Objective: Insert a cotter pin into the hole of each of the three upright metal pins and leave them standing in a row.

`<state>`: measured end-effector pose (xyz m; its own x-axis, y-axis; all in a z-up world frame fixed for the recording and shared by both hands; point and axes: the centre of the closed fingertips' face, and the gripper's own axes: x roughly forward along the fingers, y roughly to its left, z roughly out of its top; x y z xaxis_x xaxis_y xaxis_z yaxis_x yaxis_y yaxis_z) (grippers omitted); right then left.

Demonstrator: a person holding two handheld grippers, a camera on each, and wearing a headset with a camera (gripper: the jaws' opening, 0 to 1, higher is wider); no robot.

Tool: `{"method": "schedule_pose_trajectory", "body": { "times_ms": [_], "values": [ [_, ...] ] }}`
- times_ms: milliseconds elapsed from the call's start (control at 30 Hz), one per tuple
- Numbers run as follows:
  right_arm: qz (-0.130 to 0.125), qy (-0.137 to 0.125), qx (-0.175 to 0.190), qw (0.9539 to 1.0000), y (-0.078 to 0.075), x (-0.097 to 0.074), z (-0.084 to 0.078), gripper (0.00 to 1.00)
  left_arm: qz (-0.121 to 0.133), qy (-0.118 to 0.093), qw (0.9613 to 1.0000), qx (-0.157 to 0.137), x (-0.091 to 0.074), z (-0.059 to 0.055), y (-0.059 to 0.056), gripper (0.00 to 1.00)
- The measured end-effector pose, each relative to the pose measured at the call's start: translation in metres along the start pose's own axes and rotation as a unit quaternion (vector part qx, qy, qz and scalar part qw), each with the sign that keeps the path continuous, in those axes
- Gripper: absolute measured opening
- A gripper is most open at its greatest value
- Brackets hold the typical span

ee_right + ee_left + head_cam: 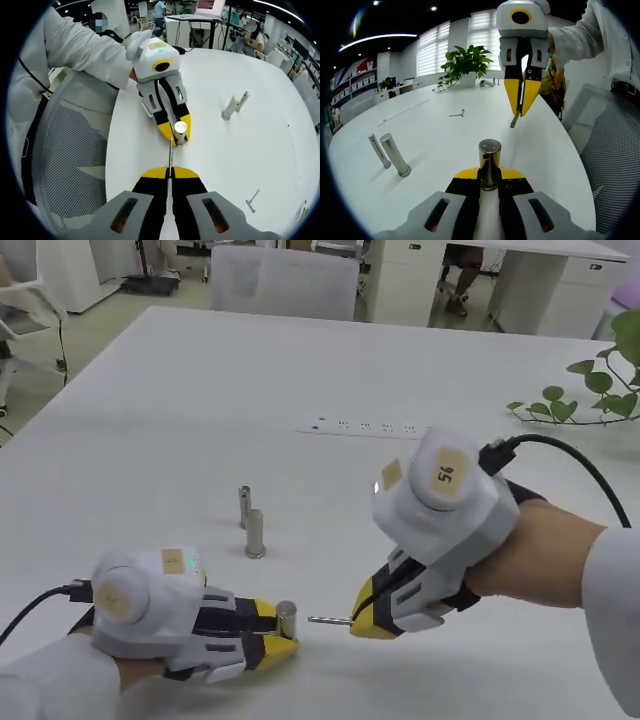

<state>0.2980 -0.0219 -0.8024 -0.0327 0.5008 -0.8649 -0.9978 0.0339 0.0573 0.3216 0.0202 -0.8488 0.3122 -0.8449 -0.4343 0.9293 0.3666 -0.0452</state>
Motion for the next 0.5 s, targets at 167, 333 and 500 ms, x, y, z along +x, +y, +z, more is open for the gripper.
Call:
{"method": "schedule_pose_trajectory", "body": {
  "times_ms": [167, 333, 500],
  "values": [
    [-0.012, -0.007, 0.010, 0.9999, -0.008, 0.007, -0.001, 0.02, 0.002, 0.000, 1.0000, -0.004, 0.000, 0.000, 0.000, 0.11],
    [-0.014, -0.011, 0.014, 0.9998, -0.010, 0.011, -0.001, 0.02, 0.003, -0.002, 1.0000, -0.007, 0.000, 0.000, 0.000, 0.11],
    [-0.014, -0.011, 0.015, 0.9997, -0.012, 0.015, -0.001, 0.02, 0.004, -0.003, 1.0000, -0.008, 0.001, 0.000, 0.000, 0.11]
  ]
}}
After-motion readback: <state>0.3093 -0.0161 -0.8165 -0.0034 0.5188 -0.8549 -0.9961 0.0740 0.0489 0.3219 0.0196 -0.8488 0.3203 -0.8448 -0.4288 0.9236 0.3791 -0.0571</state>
